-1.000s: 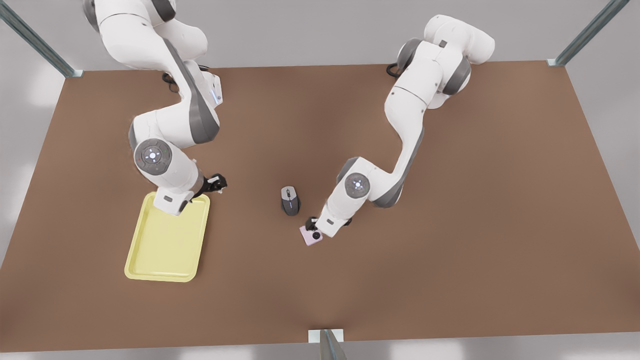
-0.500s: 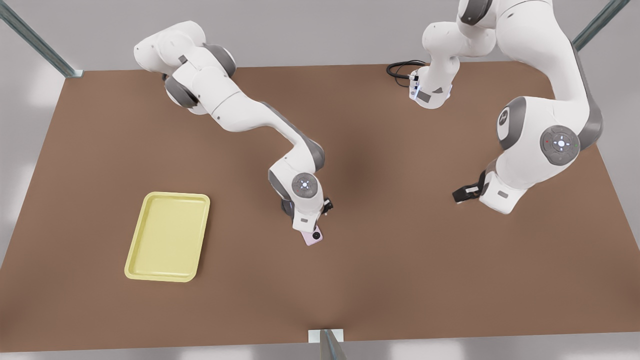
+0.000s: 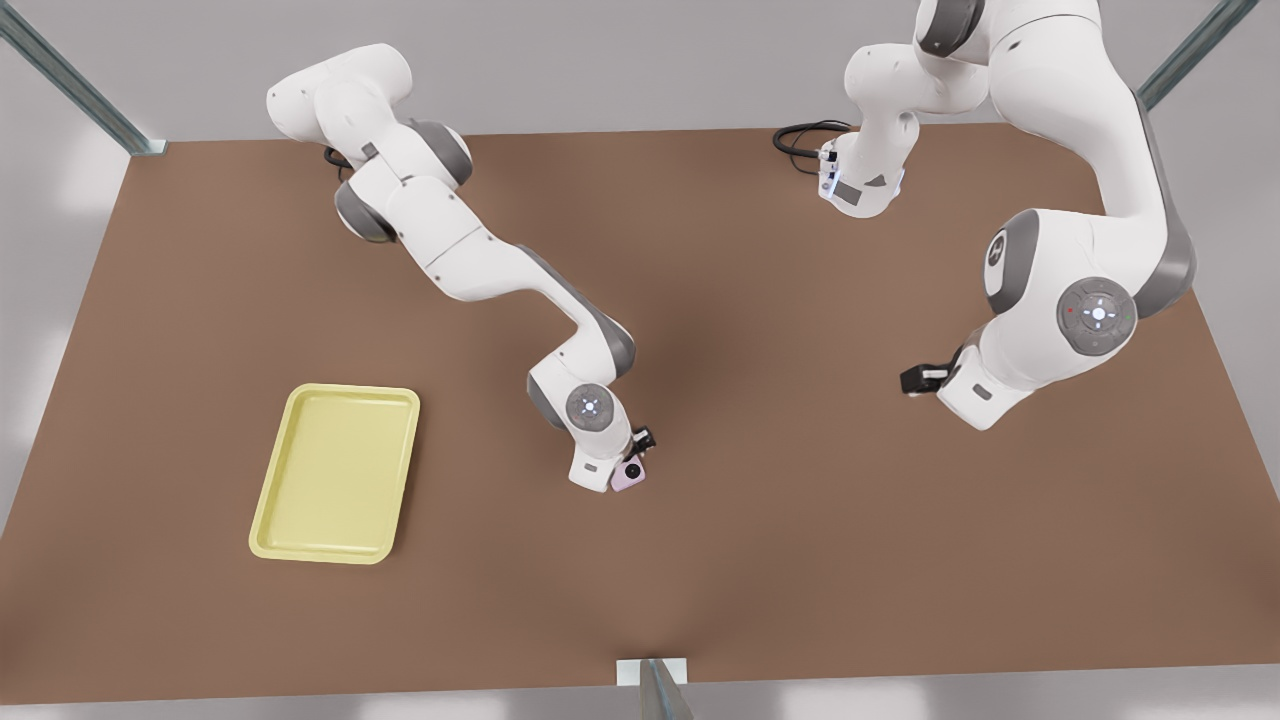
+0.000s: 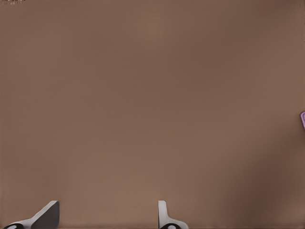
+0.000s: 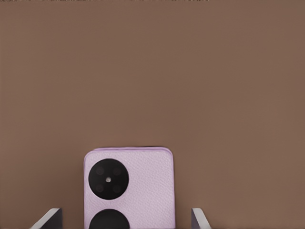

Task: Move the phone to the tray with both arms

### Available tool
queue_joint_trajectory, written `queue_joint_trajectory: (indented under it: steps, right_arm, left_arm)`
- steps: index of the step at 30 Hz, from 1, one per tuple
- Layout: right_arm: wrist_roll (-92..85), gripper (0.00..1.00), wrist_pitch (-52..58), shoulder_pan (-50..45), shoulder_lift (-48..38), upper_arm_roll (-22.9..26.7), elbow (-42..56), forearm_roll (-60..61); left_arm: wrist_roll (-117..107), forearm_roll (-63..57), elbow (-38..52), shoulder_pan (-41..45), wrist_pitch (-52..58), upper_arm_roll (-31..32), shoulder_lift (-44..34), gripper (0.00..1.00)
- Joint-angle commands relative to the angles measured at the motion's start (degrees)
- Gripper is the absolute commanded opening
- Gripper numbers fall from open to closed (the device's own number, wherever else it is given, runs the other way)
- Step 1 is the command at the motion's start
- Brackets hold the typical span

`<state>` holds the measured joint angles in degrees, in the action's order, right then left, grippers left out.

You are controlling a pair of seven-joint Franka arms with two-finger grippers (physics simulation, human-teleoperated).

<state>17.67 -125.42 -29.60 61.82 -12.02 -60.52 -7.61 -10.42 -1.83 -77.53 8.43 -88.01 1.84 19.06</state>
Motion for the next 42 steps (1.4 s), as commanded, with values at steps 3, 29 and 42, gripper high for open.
queue_joint_trajectory:
  steps: [3,29,42]
  right_arm:
    - [2.28,1.00,-1.76,-0.02,0.40,0.07,-0.03,-0.03]
    - [2.02,0.99,-4.75,-0.63,1.55,0.51,-0.56,-0.12]
    - [1.76,0.93,-4.75,-0.81,1.55,0.51,-0.65,-0.21]
  left_arm:
    - [7.96,-0.10,0.01,0.01,0.38,0.00,0.01,1.00]
    - [6.99,-0.10,0.19,0.10,0.29,0.27,0.45,1.00]
    - [6.90,-0.10,0.19,0.19,0.29,0.36,0.45,1.00]
